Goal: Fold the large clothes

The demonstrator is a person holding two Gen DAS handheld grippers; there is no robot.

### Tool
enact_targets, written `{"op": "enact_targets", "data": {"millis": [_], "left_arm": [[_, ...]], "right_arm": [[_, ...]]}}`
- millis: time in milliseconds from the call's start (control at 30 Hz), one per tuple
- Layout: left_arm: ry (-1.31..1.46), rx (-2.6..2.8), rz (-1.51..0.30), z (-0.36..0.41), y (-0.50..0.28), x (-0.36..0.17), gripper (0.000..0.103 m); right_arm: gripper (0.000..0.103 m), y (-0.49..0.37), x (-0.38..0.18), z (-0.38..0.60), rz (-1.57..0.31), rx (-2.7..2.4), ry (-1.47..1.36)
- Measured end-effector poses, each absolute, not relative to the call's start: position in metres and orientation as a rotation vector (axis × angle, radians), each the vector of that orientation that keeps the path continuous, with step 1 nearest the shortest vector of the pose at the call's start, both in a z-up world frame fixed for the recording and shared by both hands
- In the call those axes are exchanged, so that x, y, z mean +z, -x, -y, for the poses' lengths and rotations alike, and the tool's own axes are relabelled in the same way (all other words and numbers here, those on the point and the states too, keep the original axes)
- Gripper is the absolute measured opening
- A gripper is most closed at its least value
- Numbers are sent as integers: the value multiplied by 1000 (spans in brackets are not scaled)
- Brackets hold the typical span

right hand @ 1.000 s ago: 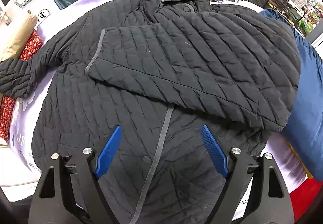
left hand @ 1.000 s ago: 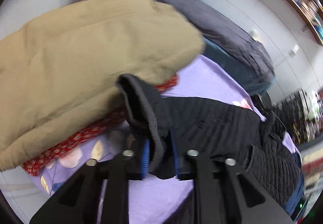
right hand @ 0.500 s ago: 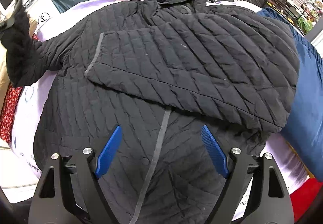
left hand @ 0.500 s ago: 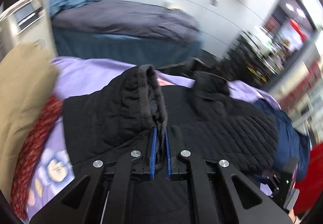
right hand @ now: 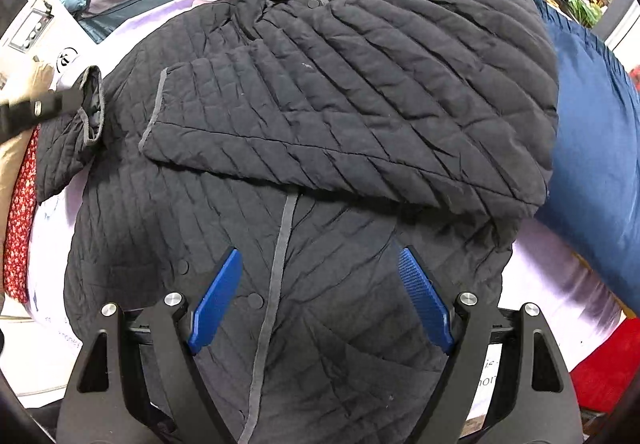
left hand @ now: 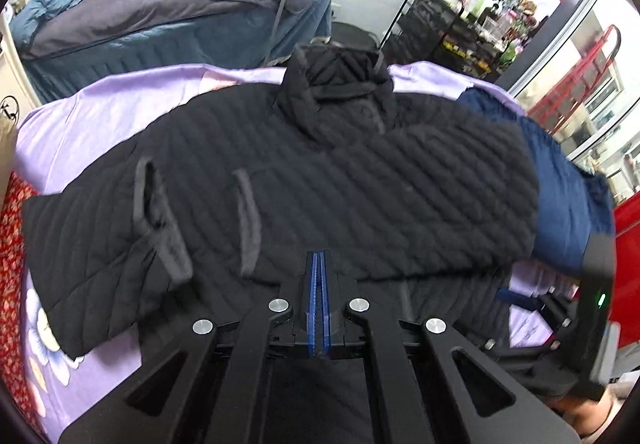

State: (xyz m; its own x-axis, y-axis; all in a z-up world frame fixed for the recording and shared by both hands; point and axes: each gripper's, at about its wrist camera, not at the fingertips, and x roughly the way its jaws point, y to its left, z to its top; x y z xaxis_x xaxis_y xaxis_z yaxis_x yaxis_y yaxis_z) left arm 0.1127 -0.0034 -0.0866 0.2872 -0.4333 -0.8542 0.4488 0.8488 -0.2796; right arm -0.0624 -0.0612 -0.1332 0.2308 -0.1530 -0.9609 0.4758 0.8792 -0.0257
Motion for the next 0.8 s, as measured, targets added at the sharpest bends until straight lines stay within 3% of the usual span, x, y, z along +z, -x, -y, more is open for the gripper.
{"op": "enact_targets", "data": {"millis": [33, 100, 133, 167, 367, 800], "left_arm": [[-21, -573, -1150, -3, -111, -91, 8], [-19, -532, -1161, -21, -108, -96, 29], [-15, -519, -1159, -29, -107, -96, 48], [-10, -490, -1152, -40, -104, -97, 60], [-92, -348, -1131, -81, -91, -109, 72], [-37, -193, -1175, -138, -84, -134, 76]], "right_arm": [[80, 62, -134, 61, -1273, -439, -301], [80, 60, -136, 59, -1278, -430, -307], [80, 58, -137, 58, -1278, -421, -314], [80, 56, -137, 56, -1277, -411, -321], [80, 29, -137, 37, -1276, -332, -309], [80, -52, -129, -33, -1273, -86, -286]]}}
